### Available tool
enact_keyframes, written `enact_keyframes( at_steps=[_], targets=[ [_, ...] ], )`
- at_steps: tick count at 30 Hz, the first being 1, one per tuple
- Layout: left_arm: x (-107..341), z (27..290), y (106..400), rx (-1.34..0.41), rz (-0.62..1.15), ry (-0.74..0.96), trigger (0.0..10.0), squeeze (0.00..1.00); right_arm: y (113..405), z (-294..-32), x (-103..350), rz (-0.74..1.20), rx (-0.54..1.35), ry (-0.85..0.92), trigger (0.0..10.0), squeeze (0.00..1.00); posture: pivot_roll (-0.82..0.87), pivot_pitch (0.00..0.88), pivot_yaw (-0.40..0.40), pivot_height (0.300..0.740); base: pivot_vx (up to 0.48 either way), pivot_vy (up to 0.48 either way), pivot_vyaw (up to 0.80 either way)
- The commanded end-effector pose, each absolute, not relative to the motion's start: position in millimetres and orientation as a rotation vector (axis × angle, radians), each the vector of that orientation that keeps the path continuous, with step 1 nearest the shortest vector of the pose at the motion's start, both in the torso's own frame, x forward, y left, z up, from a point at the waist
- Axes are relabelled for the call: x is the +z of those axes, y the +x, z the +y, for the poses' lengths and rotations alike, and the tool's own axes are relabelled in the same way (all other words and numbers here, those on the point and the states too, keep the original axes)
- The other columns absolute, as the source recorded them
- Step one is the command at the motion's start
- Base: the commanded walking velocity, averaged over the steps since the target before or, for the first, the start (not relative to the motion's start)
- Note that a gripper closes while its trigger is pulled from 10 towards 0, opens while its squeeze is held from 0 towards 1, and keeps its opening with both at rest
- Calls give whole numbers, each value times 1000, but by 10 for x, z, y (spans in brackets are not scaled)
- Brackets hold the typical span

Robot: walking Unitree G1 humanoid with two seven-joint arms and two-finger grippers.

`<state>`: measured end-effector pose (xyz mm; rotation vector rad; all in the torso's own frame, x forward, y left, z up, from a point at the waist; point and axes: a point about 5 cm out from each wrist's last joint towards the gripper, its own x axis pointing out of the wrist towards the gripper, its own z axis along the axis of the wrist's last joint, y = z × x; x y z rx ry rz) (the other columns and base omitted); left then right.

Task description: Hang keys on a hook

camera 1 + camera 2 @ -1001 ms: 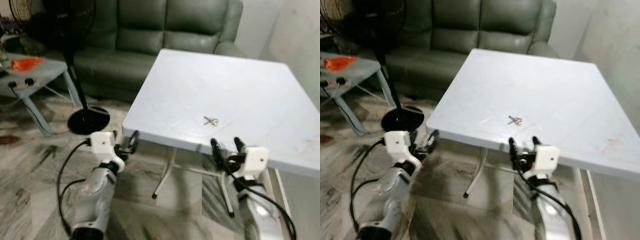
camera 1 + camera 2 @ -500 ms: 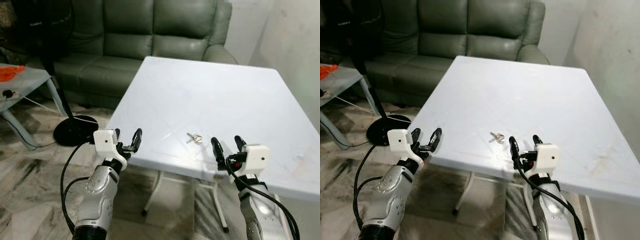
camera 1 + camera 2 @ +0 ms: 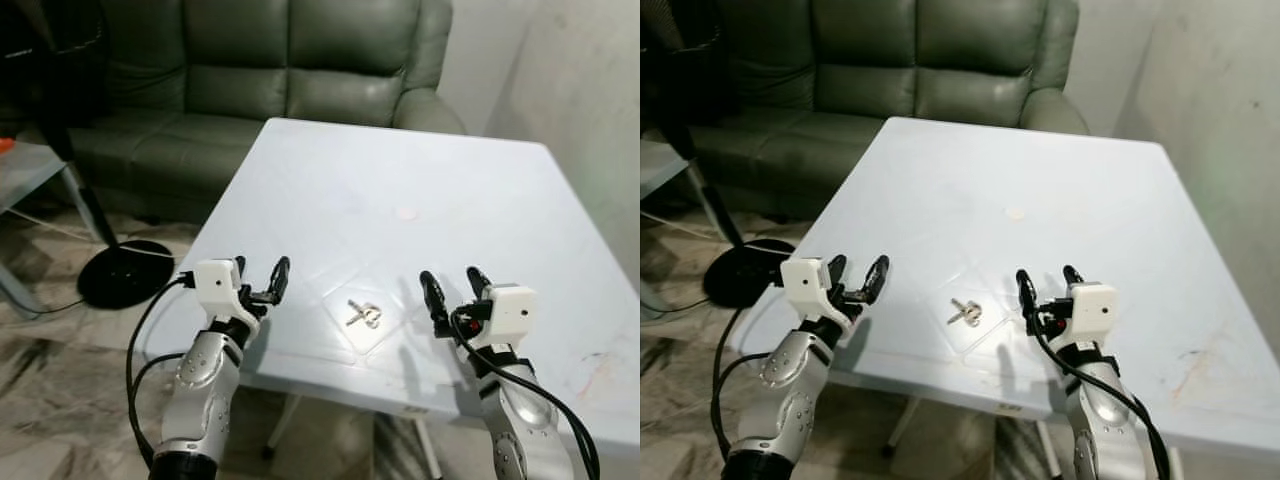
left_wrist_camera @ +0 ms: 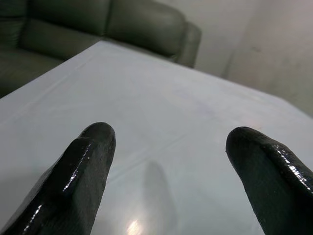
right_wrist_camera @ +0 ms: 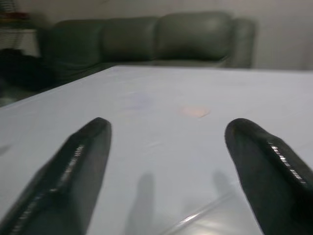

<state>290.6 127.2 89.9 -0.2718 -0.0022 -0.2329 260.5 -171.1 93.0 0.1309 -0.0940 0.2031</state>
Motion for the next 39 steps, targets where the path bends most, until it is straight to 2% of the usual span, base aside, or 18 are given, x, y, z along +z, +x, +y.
enact_keyframes(
  at_steps=[1, 9, 10, 22, 31, 39],
  targets=[
    [919, 1308, 2896, -223, -14, -253, 10000, 0, 2596, -1695, 961, -103, 226, 139, 10000, 1000, 8, 0, -43, 740, 0, 0, 0],
    [866, 1227, 2830, -283, 7, -225, 10000, 0, 2635, -1692, 976, -73, 335, 42, 10000, 1000, 9, 0, -44, 740, 0, 0, 0],
    [855, 1205, 2810, -301, 11, -228, 10000, 0, 2652, -1689, 981, -59, 364, 25, 10000, 0, 9, 0, -44, 740, 0, 0, 0],
    [803, 1124, 2632, -363, 43, -197, 10000, 0, 2826, -1524, 1005, 66, 604, -1, 10000, 0, 27, 0, -50, 740, 0, 0, 0],
    [791, 1146, 2542, -350, 59, -202, 10000, 0, 2766, -1513, 830, 223, 656, -37, 10000, 0, 42, 7, -63, 740, 0, 0, 0],
    [798, 1148, 2538, -339, 64, -211, 10000, 0, 2694, -1532, 773, 278, 668, -60, 10000, 0, 38, 5, -69, 740, 0, 0, 0]
  ],
)
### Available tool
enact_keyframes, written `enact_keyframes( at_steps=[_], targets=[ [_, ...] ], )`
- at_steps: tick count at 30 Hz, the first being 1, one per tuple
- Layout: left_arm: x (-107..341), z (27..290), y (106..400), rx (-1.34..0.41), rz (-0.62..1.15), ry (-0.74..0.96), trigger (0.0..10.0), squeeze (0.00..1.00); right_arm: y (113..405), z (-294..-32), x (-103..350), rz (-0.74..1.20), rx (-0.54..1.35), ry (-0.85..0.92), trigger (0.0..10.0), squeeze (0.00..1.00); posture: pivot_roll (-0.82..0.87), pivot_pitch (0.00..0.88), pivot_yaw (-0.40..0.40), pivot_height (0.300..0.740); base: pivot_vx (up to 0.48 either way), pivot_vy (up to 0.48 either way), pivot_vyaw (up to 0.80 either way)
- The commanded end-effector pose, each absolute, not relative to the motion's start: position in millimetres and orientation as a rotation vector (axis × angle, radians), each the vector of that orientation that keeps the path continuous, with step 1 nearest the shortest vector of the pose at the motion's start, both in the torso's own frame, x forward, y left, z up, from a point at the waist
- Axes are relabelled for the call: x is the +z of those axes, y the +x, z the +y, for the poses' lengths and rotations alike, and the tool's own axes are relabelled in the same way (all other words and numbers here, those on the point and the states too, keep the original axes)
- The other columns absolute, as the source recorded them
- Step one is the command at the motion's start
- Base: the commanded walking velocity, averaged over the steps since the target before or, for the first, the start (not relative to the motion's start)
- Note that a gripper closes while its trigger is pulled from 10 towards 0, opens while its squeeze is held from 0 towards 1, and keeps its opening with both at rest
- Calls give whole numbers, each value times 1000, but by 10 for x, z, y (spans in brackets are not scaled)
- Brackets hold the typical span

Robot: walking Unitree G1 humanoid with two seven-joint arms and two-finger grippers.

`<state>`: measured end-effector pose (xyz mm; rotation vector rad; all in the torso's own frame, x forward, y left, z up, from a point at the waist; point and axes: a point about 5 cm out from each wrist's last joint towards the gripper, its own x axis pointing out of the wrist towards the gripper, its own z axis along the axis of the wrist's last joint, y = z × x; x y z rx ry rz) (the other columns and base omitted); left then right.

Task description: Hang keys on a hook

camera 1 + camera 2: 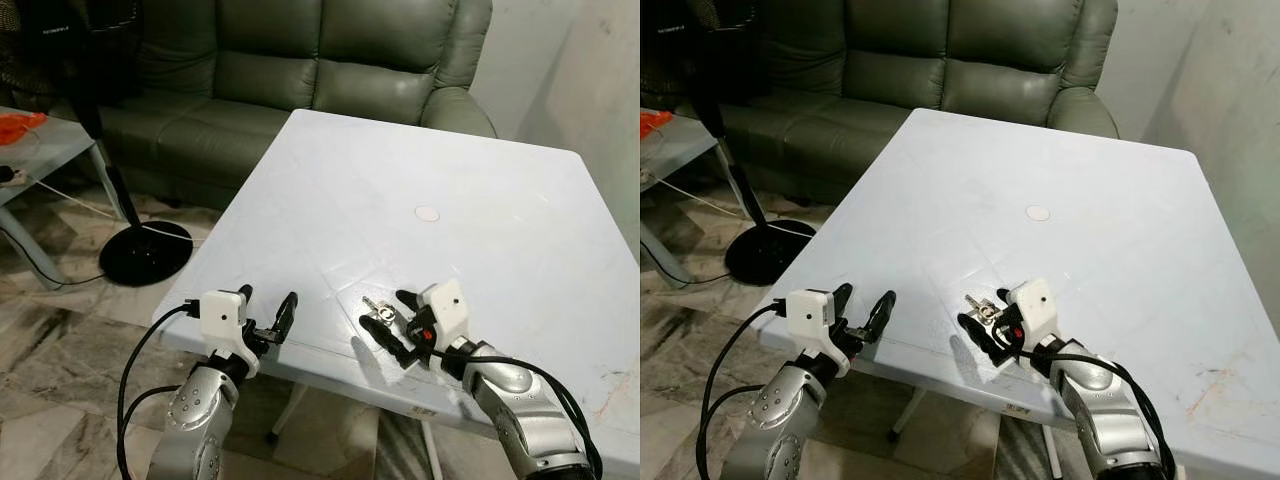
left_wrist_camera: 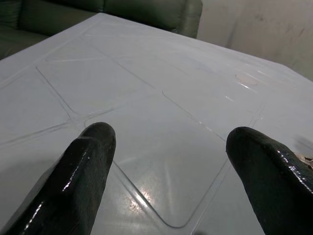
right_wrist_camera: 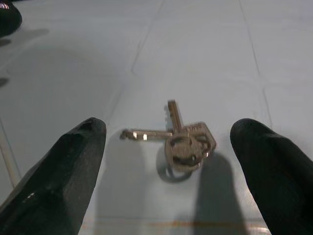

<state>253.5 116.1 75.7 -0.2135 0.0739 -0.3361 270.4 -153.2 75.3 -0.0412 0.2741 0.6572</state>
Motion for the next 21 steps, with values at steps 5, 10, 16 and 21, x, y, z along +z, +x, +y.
enact_keyframes(
  at_steps=[5, 10, 16, 21],
  targets=[
    [806, 1132, 2541, -341, 65, -215, 10000, 0, 2683, -1532, 770, 292, 668, -56, 7255, 0, 38, 5, -71, 740, 0, 0, 0],
    [806, 1130, 2544, -336, 67, -218, 10000, 0, 2684, -1524, 780, 290, 673, -54, 0, 0, 41, 0, -77, 740, 0, 0, 0],
    [806, 1129, 2547, -330, 67, -217, 10000, 0, 2697, -1499, 805, 275, 679, -50, 0, 0, 44, 0, -80, 740, 0, 0, 0],
    [812, 1147, 2557, -318, 68, -218, 10000, 0, 2711, -1469, 825, 272, 675, -38, 0, 0, 49, 0, -83, 740, 0, 0, 0]
  ],
)
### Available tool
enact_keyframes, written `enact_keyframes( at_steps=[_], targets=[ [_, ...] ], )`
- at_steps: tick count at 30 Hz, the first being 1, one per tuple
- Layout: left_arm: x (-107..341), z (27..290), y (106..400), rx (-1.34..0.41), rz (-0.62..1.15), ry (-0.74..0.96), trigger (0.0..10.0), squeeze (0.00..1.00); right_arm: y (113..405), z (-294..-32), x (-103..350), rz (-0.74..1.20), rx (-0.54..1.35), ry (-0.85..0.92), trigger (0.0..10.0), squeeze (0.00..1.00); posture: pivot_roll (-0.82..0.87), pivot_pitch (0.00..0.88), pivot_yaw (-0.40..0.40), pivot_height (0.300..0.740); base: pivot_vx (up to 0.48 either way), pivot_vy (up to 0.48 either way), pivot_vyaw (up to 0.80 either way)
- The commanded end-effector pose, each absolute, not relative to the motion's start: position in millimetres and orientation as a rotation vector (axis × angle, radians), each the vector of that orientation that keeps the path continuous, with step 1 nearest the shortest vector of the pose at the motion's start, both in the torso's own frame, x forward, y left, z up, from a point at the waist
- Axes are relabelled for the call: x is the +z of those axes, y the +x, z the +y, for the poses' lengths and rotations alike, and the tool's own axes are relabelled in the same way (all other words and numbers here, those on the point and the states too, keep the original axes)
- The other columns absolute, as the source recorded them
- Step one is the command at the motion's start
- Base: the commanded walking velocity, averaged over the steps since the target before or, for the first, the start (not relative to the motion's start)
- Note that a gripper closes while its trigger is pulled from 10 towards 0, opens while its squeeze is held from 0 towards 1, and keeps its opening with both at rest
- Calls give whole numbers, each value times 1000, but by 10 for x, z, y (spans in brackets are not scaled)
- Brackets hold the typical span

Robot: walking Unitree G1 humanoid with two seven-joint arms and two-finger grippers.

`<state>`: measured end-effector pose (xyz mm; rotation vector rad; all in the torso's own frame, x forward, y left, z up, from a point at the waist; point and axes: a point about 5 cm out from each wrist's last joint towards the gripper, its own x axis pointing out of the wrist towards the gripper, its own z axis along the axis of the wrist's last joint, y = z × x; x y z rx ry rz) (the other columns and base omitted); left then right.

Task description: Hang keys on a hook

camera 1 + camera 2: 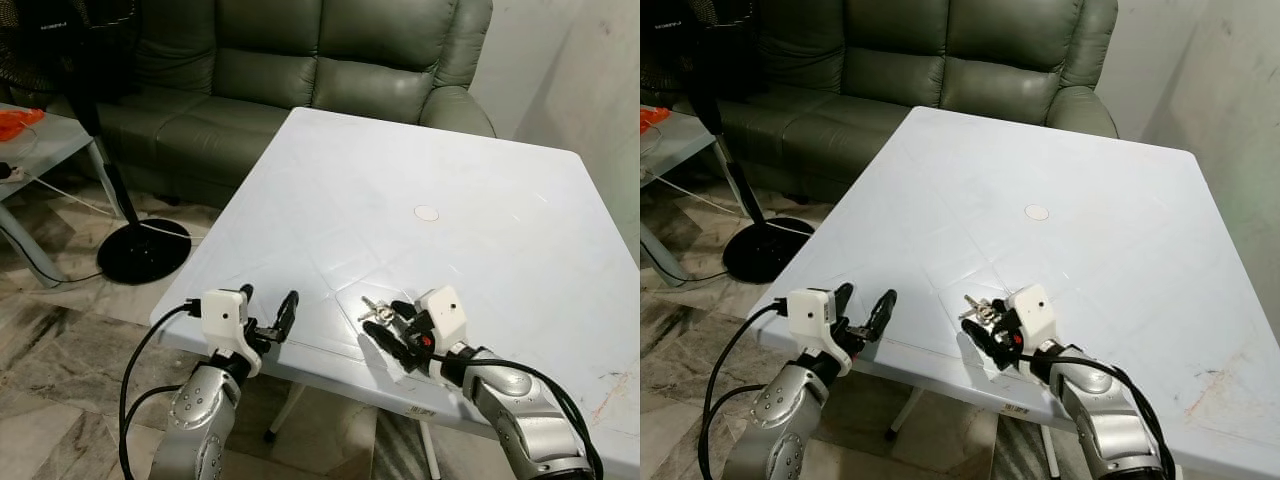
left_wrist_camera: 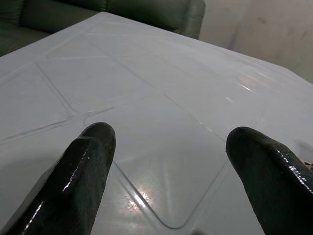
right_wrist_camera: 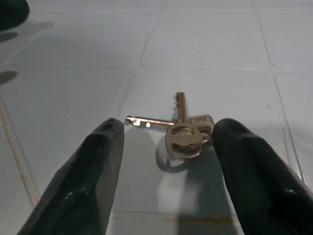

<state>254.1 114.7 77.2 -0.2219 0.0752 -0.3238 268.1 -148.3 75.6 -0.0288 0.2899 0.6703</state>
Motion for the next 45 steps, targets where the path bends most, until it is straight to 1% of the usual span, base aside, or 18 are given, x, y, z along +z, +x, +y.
enact_keyframes(
  at_steps=[1, 4, 5, 6, 7, 9, 10, 11, 18, 19, 23, 25, 30, 33, 34, 37, 38, 45],
  targets=[
    [812, 1147, 2557, -318, 68, -218, 10000, 0, 2711, -1469, 825, 272, 675, -38, 0, 0, 49, 0, -83, 740, 0, 0, 0],
    [811, 1151, 2554, -317, 69, -217, 10000, 0, 2714, -1453, 835, 263, 676, -31, 1098, 0, 51, 6, -82, 740, 0, 0, 0],
    [809, 1154, 2552, -315, 70, -217, 10000, 0, 2715, -1441, 840, 261, 675, -25, 2863, 0, 51, 6, -82, 740, 0, 0, 0],
    [809, 1155, 2551, -314, 71, -218, 10000, 0, 2713, -1436, 843, 259, 677, -22, 1608, 0, 51, 6, -82, 740, 0, 0, 0],
    [810, 1158, 2553, -312, 71, -219, 10000, 0, 2714, -1430, 848, 258, 677, -19, 1373, 0, 51, 12, -81, 740, 0, 0, 0],
    [811, 1162, 2555, -308, 72, -220, 10000, 0, 2716, -1427, 856, 255, 673, -17, 2039, 0, 51, 12, -81, 740, 0, 0, 0],
    [811, 1164, 2556, -307, 72, -219, 10000, 0, 2715, -1423, 859, 252, 680, -11, 549, 0, 51, 15, -80, 740, 0, 0, 0],
    [811, 1164, 2557, -307, 72, -220, 10000, 0, 2712, -1421, 862, 249, 685, -7, 0, 0, 51, 15, -80, 740, 0, 0, 0],
    [814, 1168, 2558, -301, 72, -226, 10000, 0, 2718, -1439, 863, 254, 675, -22, 78, 0, 51, 15, -80, 740, 0, 0, 0],
    [819, 1167, 2565, -299, 71, -227, 10000, 0, 2722, -1445, 867, 254, 674, -25, 1843, 0, 50, 16, -82, 740, 0, 0, 0],
    [825, 1168, 2572, -297, 69, -229, 10000, 0, 2725, -1452, 867, 257, 669, -27, 2235, 0, 48, 16, -82, 740, 0, 0, 0],
    [826, 1167, 2576, -295, 69, -230, 10000, 0, 2724, -1457, 864, 257, 667, -27, 1725, 0, 48, 16, -80, 740, 0, 0, 0],
    [832, 1169, 2582, -293, 68, -235, 10000, 0, 2713, -1459, 860, 258, 663, -27, 1961, 0, 47, 18, -82, 740, 0, 0, 0],
    [833, 1170, 2589, -291, 67, -237, 10000, 0, 2710, -1461, 861, 257, 666, -28, 78, 0, 44, 18, -81, 740, 0, 0, 0],
    [835, 1171, 2594, -291, 68, -238, 10000, 0, 2716, -1464, 863, 256, 662, -30, 1529, 0, 43, 17, -80, 740, 0, 0, 0],
    [842, 1174, 2597, -289, 65, -240, 10000, 0, 2717, -1468, 871, 252, 663, -30, 1137, 0, 43, 17, -80, 740, 0, 0, 0],
    [844, 1173, 2601, -290, 65, -241, 10000, 0, 2721, -1470, 873, 251, 664, -29, 0, 0, 42, 14, -79, 740, 0, 0, 0],
    [849, 1171, 2616, -288, 63, -241, 10000, 0, 2719, -1479, 884, 242, 670, -25, 0, 0, 42, 11, -79, 740, 0, 0, 0]
  ],
)
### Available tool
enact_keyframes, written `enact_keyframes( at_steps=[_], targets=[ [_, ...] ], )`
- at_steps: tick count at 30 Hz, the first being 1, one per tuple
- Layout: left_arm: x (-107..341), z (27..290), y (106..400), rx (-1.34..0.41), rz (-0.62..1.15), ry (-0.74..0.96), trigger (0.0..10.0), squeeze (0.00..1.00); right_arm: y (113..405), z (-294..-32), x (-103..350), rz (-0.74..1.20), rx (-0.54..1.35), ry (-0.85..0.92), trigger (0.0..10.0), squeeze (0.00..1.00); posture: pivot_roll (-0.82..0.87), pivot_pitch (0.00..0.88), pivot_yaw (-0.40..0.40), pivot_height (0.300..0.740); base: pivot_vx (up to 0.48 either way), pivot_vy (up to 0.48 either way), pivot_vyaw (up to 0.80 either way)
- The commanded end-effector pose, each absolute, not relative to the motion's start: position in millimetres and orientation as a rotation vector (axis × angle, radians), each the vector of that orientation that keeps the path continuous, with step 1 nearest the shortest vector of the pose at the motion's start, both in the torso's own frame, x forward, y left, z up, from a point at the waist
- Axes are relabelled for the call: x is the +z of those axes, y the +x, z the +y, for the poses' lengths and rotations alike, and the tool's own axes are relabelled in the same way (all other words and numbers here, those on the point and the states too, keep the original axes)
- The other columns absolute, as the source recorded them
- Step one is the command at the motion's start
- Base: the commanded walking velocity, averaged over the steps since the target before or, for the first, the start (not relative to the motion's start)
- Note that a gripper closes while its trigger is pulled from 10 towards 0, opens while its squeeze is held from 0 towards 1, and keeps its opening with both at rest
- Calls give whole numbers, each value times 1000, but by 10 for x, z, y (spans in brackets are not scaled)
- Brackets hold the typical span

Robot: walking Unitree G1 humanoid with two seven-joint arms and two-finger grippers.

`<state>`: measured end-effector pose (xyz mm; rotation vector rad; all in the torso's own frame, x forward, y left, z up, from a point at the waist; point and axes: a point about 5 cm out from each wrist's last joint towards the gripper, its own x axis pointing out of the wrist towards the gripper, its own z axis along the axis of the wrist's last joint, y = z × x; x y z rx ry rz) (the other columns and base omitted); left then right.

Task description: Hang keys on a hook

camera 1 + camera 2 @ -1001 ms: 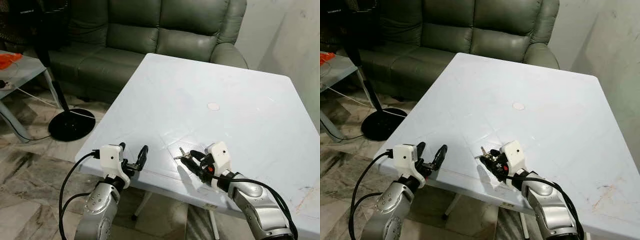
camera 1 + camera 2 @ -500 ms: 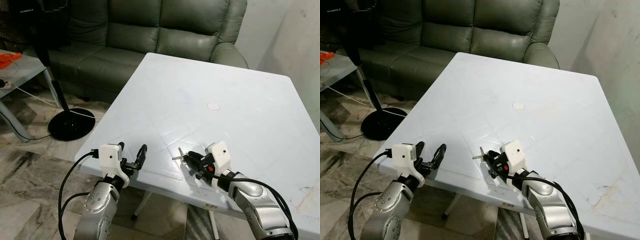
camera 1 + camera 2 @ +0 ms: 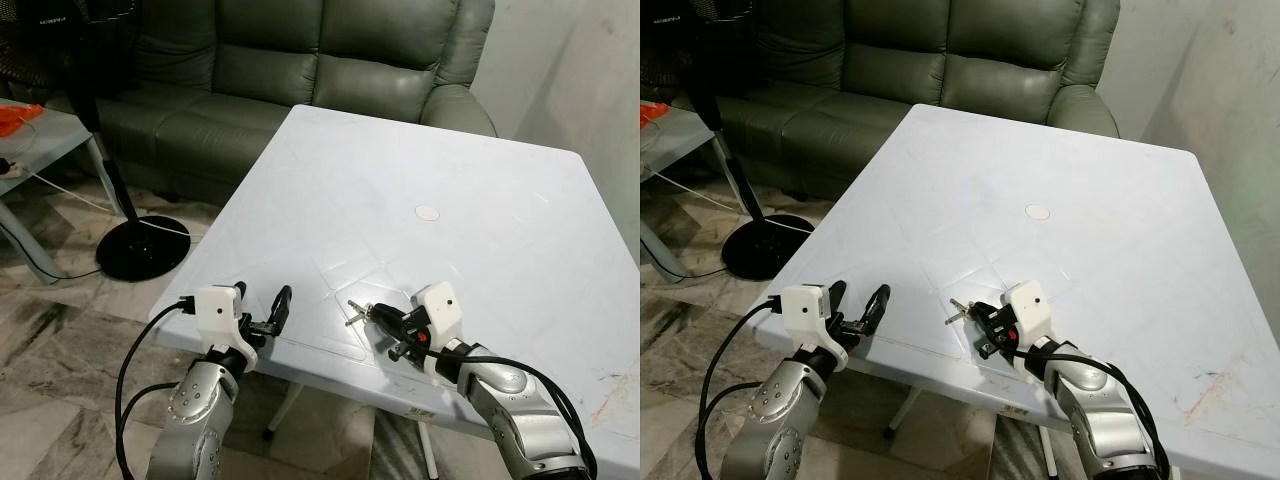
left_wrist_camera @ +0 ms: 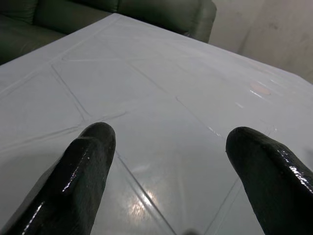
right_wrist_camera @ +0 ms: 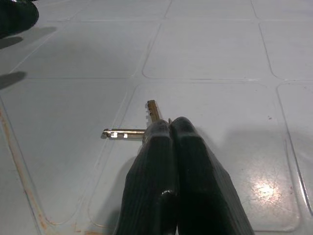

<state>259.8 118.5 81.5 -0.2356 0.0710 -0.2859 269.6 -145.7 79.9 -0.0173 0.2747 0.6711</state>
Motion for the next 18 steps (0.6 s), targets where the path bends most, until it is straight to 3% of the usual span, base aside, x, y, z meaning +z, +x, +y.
enact_keyframes(
  at_steps=[1, 2, 3, 4, 5, 6, 7, 8, 9, 10, 18],
  targets=[
    [850, 1172, 2615, -289, 62, -243, 10000, 0, 2715, -1475, 887, 235, 675, -27, 0, 0, 42, 11, -79, 740, 0, 0, 0],
    [851, 1171, 2615, -289, 62, -242, 10000, 0, 2714, -1474, 884, 237, 676, -34, 1608, 0, 42, 11, -79, 740, 0, 0, 0],
    [851, 1171, 2615, -289, 62, -241, 10000, 0, 2714, -1474, 880, 239, 675, -39, 1608, 0, 42, 11, -79, 740, 0, 0, 0],
    [849, 1169, 2618, -290, 62, -240, 10000, 0, 2716, -1476, 875, 241, 676, -51, 4745, 0, 42, 3, -78, 740, 0, 0, 0],
    [849, 1166, 2620, -290, 62, -242, 10000, 0, 2711, -1469, 870, 239, 688, -49, 10000, 0, 42, 3, -78, 740, 0, 0, 0],
    [849, 1165, 2621, -291, 62, -241, 10000, 0, 2706, -1466, 861, 243, 691, -38, 10000, 0, 42, 3, -78, 740, 0, 0, 0],
    [852, 1167, 2624, -291, 61, -242, 10000, 0, 2707, -1471, 856, 243, 680, -42, 10000, 1000, 42, 3, -78, 740, 0, 0, 0],
    [854, 1169, 2624, -291, 60, -242, 10000, 0, 2708, -1472, 856, 246, 677, -55, 10000, 1000, 42, 3, -78, 740, 0, 0, 0],
    [856, 1170, 2625, -290, 59, -242, 10000, 0, 2710, -1472, 859, 243, 677, -68, 10000, 925, 42, 3, -78, 740, 0, 0, 0],
    [856, 1169, 2626, -290, 59, -242, 10000, 0, 2714, -1475, 860, 242, 674, -84, 10000, 27, 41, 1, -80, 740, 0, 0, 0],
    [866, 1176, 2637, -284, 56, -246, 10000, 0, 2720, -1465, 856, 244, 685, -79, 10000, 0, 41, 1, -80, 740, 0, 0, 0]
  ],
)
